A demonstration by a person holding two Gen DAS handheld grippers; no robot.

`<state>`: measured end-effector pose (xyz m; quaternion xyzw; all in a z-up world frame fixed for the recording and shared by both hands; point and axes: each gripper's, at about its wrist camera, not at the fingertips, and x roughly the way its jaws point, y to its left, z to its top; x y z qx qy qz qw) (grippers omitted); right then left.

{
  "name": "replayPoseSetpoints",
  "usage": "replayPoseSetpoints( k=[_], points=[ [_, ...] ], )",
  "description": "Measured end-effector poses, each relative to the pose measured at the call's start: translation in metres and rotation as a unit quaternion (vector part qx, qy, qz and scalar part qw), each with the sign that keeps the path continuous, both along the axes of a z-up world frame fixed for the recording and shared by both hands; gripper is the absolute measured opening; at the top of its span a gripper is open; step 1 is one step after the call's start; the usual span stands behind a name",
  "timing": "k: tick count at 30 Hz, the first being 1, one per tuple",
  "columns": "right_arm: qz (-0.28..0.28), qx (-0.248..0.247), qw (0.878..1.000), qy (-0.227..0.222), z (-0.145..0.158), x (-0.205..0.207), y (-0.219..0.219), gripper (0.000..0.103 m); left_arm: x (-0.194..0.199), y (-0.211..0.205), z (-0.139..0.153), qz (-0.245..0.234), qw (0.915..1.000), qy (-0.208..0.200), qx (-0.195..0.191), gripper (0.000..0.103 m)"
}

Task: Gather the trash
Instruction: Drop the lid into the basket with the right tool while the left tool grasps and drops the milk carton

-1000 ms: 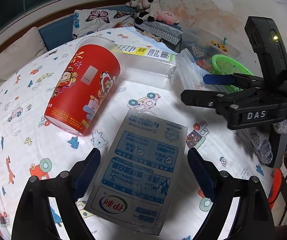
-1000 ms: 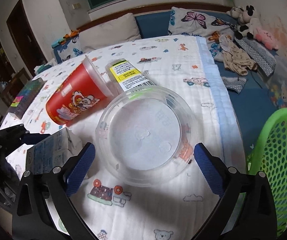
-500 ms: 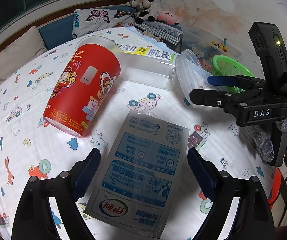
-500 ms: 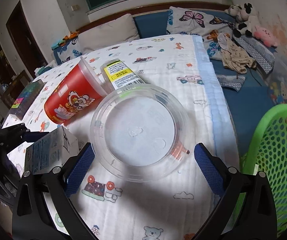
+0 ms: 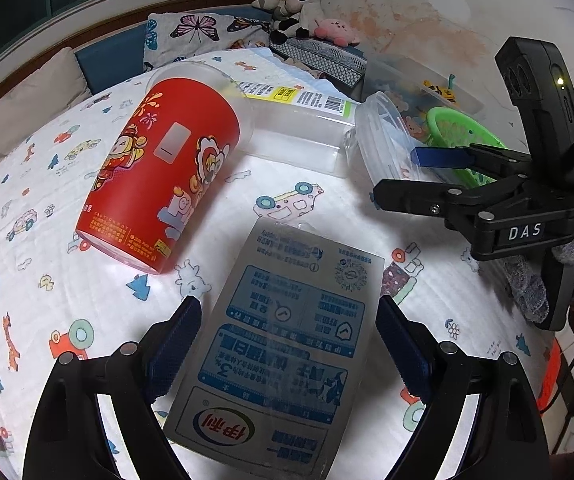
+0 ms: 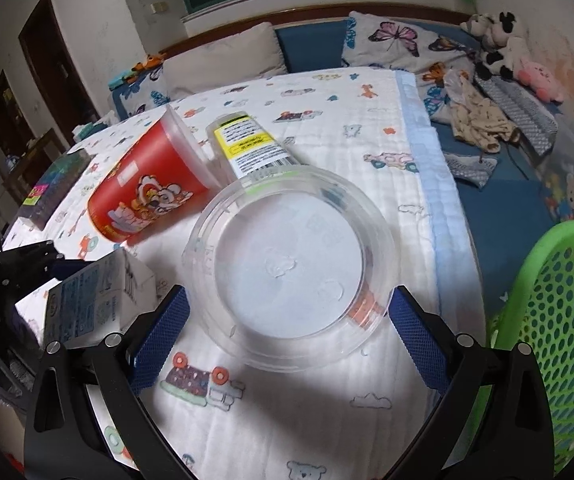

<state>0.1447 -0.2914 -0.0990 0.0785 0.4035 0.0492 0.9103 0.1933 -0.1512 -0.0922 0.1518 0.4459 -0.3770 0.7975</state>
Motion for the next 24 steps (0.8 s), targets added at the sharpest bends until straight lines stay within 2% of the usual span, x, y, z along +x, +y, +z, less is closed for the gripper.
replayPoseSetpoints(
  k=[2,7,8,9,12,14,24],
  points=[
    [-0.006,-0.004,1.000,-0.001,0.000,0.000,0.000,0.093,0.000,-0.001,0.000,-0.001,1.0000,-0.001,0.000,0.086],
    [-0.012,-0.020,1.000,-0.007,0.005,-0.003,0.003,0.092,-0.001,-0.005,0.000,-0.001,1.0000,-0.007,0.001,0.085],
    [-0.015,-0.021,1.000,-0.009,0.007,-0.005,0.003,0.092,-0.001,-0.006,0.000,0.000,1.0000,-0.008,0.002,0.084],
    [-0.018,-0.020,1.000,-0.013,0.009,-0.008,0.001,0.091,-0.001,-0.006,0.000,0.001,0.9999,-0.009,0.003,0.077],
    [-0.023,-0.014,0.999,-0.020,0.015,-0.016,-0.005,0.091,-0.002,-0.007,0.002,0.005,0.9999,-0.011,0.008,0.075],
    [-0.028,-0.014,0.999,-0.025,0.020,-0.024,-0.009,0.091,-0.005,-0.007,0.004,0.007,0.9998,-0.014,0.009,0.069],
    [-0.077,-0.006,0.997,-0.032,0.032,-0.075,-0.051,0.092,-0.026,-0.024,0.037,0.000,0.9995,-0.030,-0.006,0.068]
  ],
)
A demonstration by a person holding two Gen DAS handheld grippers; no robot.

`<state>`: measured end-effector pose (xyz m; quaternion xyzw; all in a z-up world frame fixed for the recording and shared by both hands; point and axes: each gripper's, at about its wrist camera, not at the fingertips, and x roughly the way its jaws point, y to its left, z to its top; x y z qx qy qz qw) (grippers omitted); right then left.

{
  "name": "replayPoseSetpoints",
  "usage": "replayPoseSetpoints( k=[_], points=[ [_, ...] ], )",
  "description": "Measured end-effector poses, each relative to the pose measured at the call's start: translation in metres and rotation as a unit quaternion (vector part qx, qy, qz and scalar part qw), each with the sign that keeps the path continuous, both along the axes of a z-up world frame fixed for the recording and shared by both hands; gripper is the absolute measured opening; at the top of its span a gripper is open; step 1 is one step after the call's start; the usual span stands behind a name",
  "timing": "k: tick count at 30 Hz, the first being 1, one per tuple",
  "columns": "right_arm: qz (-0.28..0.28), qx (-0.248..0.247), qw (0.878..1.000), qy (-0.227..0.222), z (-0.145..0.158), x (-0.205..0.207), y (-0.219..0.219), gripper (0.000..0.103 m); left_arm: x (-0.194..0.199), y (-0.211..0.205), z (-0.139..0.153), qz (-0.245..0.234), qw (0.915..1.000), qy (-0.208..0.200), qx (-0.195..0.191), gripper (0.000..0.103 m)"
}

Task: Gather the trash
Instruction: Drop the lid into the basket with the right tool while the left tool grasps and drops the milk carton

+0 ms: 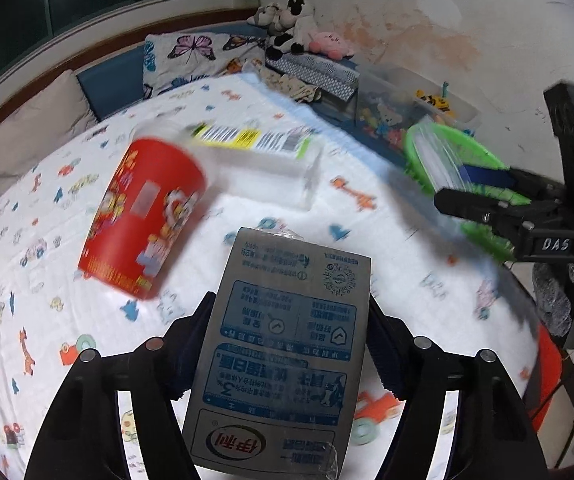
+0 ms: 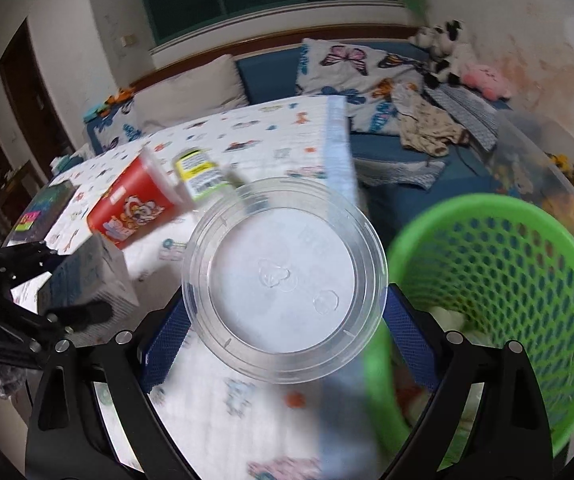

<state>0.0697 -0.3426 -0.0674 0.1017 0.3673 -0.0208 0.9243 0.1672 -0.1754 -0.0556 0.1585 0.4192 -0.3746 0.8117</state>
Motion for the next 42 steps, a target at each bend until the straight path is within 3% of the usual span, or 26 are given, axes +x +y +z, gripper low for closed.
replayPoseSetpoints(
  k=[17,34,42],
  points=[
    [-0.120,-0.009,0.993,0.007,0.002,-0.074,-0.105,0.094,-0.025,-0.104,0.048,-0.041,0.9983,0.006,-0.042,0.068],
    [-0.178,0.016,0.983,-0.030,0.012,-0.134,-0.142,0.096,-0.046,-0.213,0.044,-0.076,0.9954,0.040,-0.042,0.068],
    [-0.188,0.026,0.981,-0.035,0.010,-0.154,-0.148,0.096,-0.055,-0.241,0.036,-0.084,0.9942,0.057,-0.037,0.069]
  ],
)
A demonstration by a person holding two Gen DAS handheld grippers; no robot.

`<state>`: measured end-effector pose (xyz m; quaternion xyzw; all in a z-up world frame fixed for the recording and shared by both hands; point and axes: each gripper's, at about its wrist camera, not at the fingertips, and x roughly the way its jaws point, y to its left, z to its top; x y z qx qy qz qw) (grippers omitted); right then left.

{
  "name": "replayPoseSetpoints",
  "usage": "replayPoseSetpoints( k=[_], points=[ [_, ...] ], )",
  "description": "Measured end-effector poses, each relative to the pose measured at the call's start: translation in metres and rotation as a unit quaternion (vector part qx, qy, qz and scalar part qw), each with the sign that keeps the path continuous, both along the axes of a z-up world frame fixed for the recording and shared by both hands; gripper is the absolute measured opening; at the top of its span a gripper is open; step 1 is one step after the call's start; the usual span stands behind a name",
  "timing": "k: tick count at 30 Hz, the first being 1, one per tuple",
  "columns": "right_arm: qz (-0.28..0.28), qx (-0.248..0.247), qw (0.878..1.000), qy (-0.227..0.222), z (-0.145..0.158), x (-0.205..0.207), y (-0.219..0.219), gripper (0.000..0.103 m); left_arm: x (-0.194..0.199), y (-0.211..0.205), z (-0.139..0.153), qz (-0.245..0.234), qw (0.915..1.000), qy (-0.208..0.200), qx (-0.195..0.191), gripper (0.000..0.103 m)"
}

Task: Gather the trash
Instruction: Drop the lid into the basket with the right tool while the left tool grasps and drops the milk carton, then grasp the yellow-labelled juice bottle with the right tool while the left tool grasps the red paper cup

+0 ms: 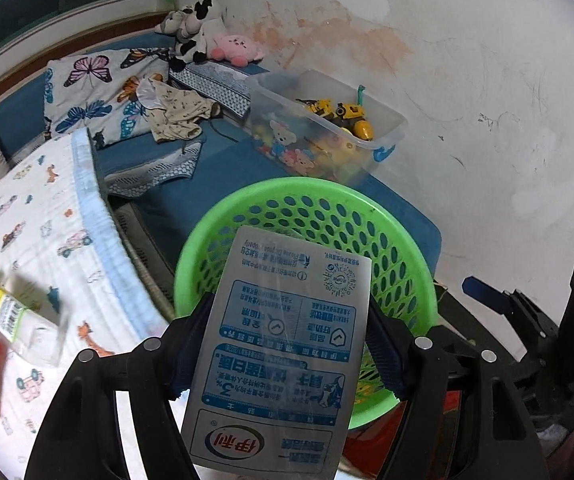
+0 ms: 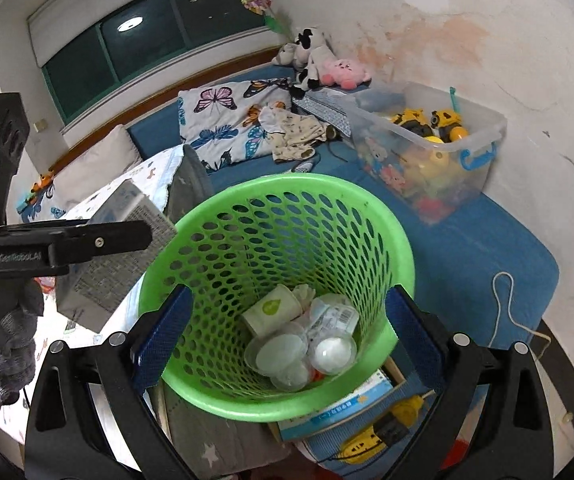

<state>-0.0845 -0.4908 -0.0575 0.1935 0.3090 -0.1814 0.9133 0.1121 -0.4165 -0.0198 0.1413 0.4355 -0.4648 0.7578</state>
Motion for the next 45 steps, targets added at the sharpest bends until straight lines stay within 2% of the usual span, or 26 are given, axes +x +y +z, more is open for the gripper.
replayPoseSetpoints(
  k=[6,9,12,21,27,32,35,40,45],
  points=[
    [0.000,0.003,1.000,0.002,-0.004,-0.003,0.002,0.096,-0.001,-0.008,0.001,0.005,0.9999,0.010,-0.011,0.070],
    [0.002,0.005,1.000,-0.001,-0.003,-0.004,0.005,0.096,-0.001,-0.004,0.003,0.007,0.9997,0.012,-0.020,0.078],
    [0.007,0.001,1.000,-0.001,-0.001,-0.004,0.009,0.096,-0.001,0.007,0.006,0.015,0.9996,0.001,-0.022,0.078],
    [0.054,-0.017,0.998,0.004,0.007,0.022,0.037,0.096,0.024,0.082,0.023,0.093,0.9942,-0.047,-0.024,0.078],
    [0.102,-0.031,0.994,0.009,0.013,0.056,0.065,0.096,0.058,0.145,0.024,0.170,0.9826,-0.074,0.004,0.078],
    [0.145,-0.043,0.988,0.016,0.019,0.088,0.090,0.096,0.088,0.195,0.023,0.223,0.9681,-0.109,0.036,0.078],
    [0.168,-0.040,0.985,0.023,0.020,0.107,0.101,0.096,0.107,0.222,0.018,0.244,0.9626,-0.105,0.052,0.078],
    [0.204,-0.049,0.977,0.035,0.023,0.143,0.124,0.094,0.131,0.250,0.005,0.258,0.9585,-0.096,0.075,0.083],
    [0.234,-0.046,0.970,0.041,0.025,0.178,0.142,0.092,0.145,0.257,-0.012,0.236,0.9631,-0.088,0.094,0.087]
  ],
)
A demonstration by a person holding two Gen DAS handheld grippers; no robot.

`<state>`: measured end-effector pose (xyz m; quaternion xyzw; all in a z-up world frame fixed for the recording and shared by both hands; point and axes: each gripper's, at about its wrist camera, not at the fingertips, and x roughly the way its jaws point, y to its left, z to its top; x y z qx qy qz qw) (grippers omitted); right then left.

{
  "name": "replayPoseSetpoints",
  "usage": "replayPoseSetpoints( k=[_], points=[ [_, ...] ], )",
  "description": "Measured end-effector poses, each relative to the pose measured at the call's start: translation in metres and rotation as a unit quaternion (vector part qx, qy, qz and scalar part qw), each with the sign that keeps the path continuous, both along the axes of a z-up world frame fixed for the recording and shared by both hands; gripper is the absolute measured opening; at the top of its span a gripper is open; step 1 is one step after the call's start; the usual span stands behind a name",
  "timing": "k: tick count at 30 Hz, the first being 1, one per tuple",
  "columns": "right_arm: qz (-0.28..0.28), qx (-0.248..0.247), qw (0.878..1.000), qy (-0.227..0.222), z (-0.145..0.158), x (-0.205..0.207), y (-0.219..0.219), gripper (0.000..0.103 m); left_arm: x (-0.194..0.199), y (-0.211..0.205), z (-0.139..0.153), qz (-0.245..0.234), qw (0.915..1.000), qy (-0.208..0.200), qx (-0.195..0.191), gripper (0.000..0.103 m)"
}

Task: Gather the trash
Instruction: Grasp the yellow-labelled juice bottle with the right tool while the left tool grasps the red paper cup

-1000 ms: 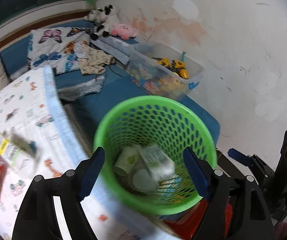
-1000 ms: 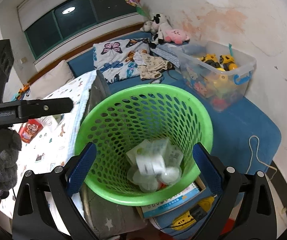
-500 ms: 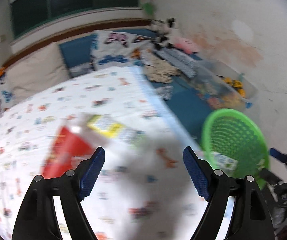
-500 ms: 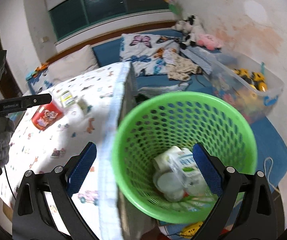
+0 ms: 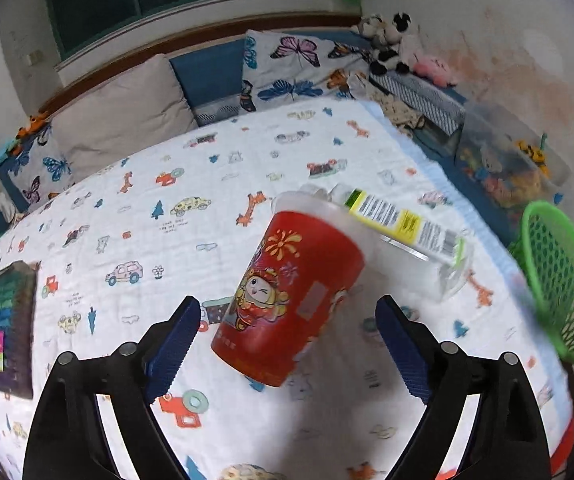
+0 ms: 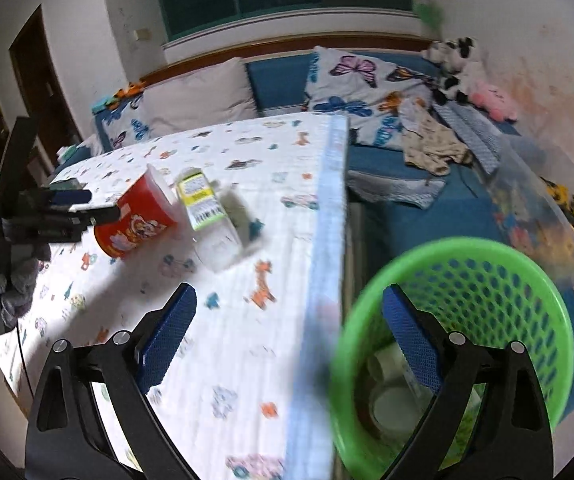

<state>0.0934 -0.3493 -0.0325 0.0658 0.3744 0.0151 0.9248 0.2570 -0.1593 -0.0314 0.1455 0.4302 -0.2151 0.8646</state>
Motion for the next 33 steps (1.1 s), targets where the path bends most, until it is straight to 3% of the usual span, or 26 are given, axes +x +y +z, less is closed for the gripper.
replayPoseSetpoints(
  k=[5,15,17,20,24,33],
  points=[
    [0.028,-0.016,0.999,0.014,-0.001,0.028,0.018,0.090,0.013,-0.005,-0.017,-0.023,0.9995,0.012,0.021,0.087],
    [0.063,-0.035,0.997,0.034,-0.012,0.071,0.037,0.088,0.039,-0.020,-0.036,-0.057,0.9975,0.039,0.015,0.088],
    [0.070,-0.039,0.996,0.037,-0.013,0.078,0.041,0.087,0.042,-0.021,-0.039,-0.062,0.9972,0.041,0.005,0.078],
    [0.080,-0.043,0.995,0.039,-0.015,0.089,0.045,0.086,0.042,-0.018,-0.038,-0.061,0.9973,0.038,-0.015,0.077],
    [0.095,-0.046,0.994,0.042,-0.017,0.104,0.051,0.083,0.036,-0.006,-0.033,-0.047,0.9985,0.019,-0.019,0.076],
    [0.136,-0.051,0.988,0.057,-0.031,0.148,0.079,0.078,0.027,0.048,-0.013,0.020,0.9990,0.017,-0.036,0.075]
  ],
)
